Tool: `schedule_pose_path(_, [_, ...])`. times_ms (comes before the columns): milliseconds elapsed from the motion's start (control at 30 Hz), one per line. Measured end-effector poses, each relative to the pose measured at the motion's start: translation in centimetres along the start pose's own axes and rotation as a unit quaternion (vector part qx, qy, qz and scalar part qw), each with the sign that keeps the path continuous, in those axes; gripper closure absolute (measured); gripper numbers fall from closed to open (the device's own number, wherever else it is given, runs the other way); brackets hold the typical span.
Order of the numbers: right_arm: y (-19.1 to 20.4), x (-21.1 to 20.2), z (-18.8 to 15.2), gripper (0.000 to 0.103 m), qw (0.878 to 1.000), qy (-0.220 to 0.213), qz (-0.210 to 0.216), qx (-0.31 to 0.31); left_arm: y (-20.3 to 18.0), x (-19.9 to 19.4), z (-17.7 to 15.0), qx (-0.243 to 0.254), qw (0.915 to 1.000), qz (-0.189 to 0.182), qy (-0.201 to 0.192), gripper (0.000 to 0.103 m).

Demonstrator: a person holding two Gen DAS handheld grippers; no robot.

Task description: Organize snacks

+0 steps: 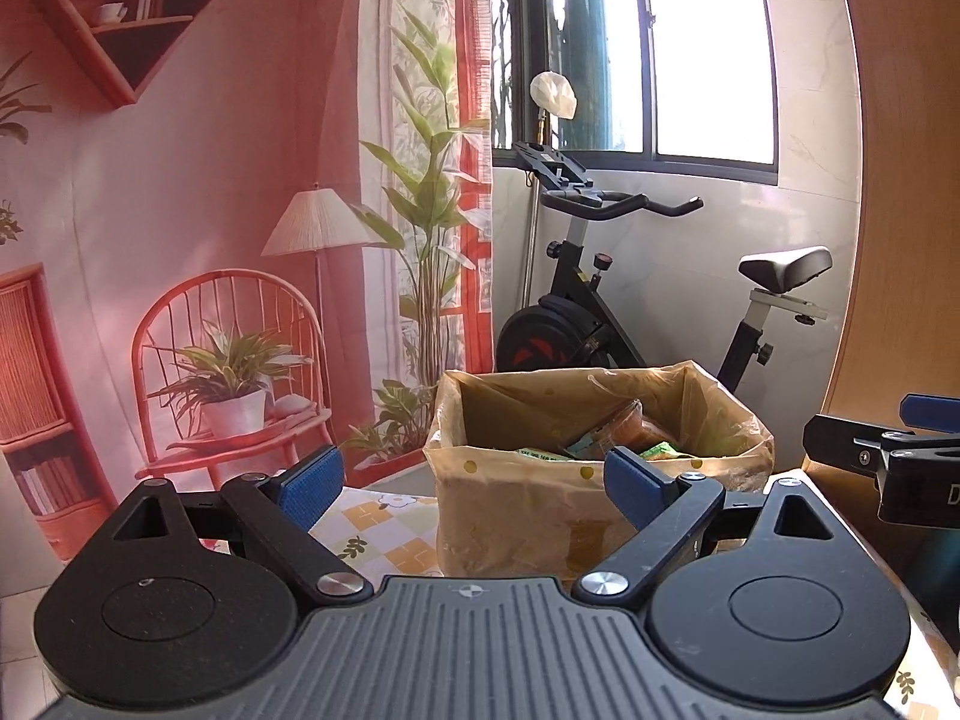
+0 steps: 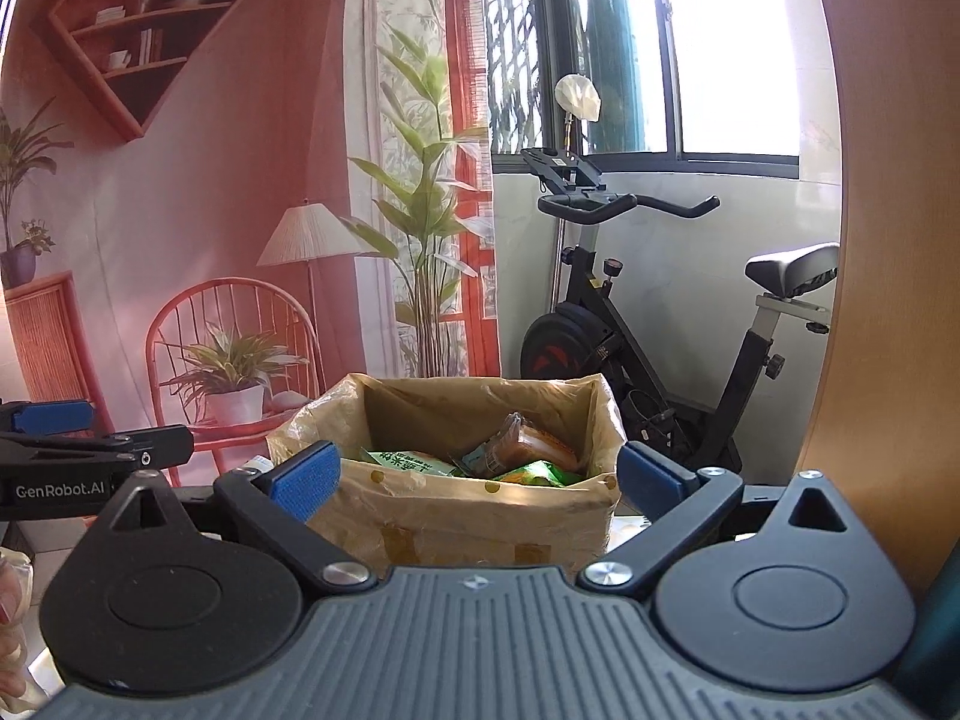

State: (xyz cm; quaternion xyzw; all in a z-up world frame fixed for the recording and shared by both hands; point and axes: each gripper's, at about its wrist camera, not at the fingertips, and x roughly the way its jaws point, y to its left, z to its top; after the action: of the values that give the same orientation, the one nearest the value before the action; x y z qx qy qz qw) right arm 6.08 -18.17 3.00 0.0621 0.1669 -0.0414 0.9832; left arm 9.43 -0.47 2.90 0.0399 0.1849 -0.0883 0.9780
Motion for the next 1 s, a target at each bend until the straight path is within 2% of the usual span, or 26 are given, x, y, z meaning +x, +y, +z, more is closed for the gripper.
schedule_pose_path(267, [0.7, -1.8, 0.1, 0.002, 1.0, -0.006, 0.016, 0.0, -0.4, -1.5, 0.2, 0.005, 0.9999, 0.01, -0.007, 0.009])
schedule_pose_path(1000, [-0.5, -2.6, -0.1, 0.002, 1.0, -0.001, 0.003, 0.019, -0.8, -1.6, 0.2, 0.007, 0.9999, 0.011, -0.009, 0.009])
